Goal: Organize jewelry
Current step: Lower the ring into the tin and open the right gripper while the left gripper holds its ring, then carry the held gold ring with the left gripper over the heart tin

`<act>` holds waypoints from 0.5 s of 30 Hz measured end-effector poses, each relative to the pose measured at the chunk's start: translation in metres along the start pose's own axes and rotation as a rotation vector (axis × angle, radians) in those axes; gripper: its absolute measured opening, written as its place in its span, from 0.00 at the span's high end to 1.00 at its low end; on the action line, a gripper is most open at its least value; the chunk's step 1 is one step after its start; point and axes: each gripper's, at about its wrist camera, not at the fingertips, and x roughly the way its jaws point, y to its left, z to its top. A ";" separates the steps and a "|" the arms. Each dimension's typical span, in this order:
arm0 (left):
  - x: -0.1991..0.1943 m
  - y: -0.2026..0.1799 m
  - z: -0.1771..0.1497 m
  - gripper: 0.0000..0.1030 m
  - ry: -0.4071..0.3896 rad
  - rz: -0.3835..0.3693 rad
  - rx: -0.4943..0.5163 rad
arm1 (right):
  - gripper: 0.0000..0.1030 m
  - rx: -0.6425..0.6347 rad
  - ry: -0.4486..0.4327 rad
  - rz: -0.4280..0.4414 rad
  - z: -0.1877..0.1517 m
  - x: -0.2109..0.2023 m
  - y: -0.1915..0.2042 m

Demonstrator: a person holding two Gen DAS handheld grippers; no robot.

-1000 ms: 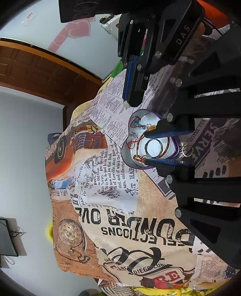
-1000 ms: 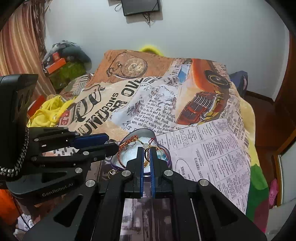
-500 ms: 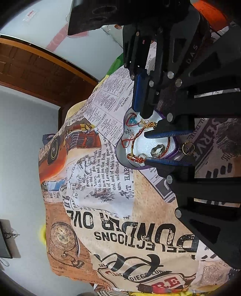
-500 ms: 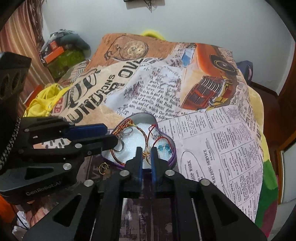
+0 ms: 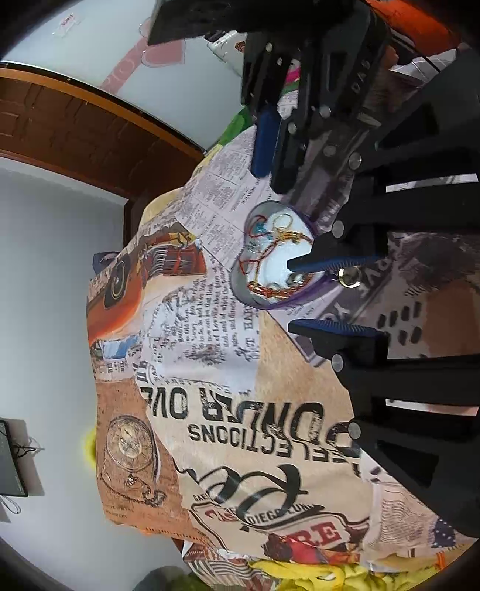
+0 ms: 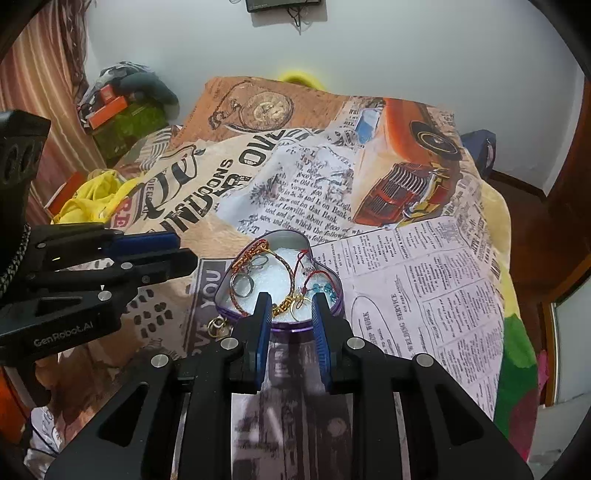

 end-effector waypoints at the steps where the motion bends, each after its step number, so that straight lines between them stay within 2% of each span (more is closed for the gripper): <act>1: 0.000 0.000 -0.003 0.76 0.008 0.004 0.003 | 0.75 0.002 -0.002 -0.002 -0.001 -0.002 0.000; 2: 0.000 -0.001 -0.005 0.76 0.016 0.007 0.006 | 0.69 0.005 -0.004 -0.005 -0.002 -0.005 0.000; 4: 0.003 -0.003 -0.011 0.76 0.036 0.012 0.015 | 0.63 0.010 -0.013 -0.013 -0.004 -0.010 0.000; 15: 0.041 -0.019 -0.035 0.75 0.171 -0.006 0.059 | 0.63 0.013 0.008 -0.016 -0.013 -0.008 0.000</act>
